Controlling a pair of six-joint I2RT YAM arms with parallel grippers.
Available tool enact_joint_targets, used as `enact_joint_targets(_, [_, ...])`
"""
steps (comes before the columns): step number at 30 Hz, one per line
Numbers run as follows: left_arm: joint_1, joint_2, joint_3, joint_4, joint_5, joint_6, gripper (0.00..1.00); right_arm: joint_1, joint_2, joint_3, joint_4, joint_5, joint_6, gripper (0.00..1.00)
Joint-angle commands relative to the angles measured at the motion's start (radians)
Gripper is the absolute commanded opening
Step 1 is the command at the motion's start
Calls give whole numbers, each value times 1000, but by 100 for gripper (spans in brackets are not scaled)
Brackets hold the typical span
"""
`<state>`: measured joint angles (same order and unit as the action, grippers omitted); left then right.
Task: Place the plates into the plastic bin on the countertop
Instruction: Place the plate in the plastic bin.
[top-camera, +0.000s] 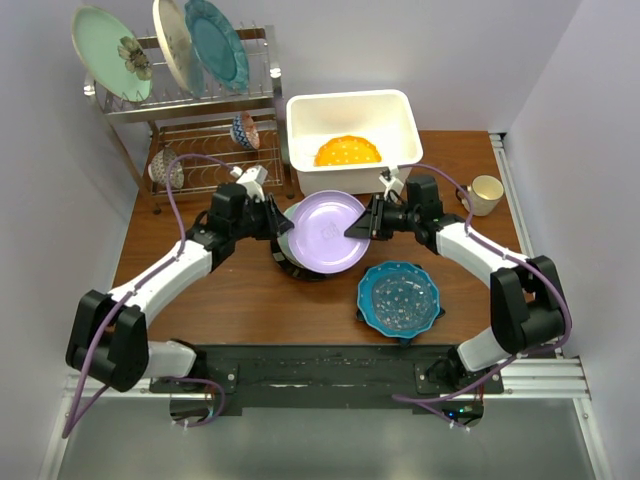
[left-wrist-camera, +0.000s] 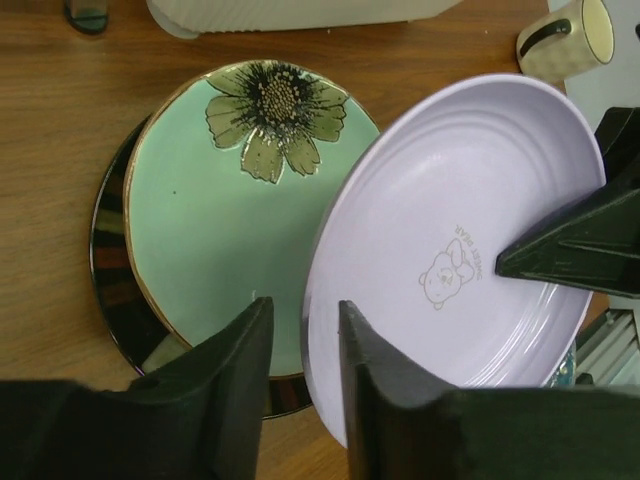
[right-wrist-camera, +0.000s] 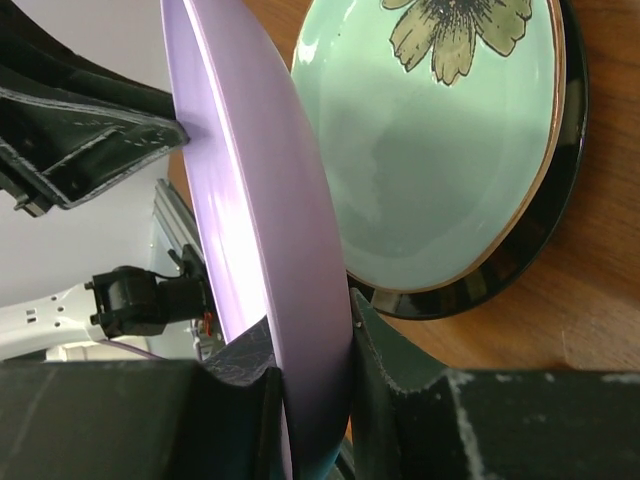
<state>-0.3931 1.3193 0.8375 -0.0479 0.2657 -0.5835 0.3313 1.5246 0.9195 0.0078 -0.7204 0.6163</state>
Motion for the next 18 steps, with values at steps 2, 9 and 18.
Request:
enact_joint_targets(2, [5, -46, 20, -27, -63, 42, 61, 5, -24, 15, -3, -11, -18, 0])
enact_joint_targets(9, [5, -54, 46, -99, -150, 80, 76, 6, -34, 36, -46, -1, -36, 0])
enact_joint_targets(18, [5, -161, 52, -173, -328, 132, 84, 6, -53, 111, -167, 59, -92, 0])
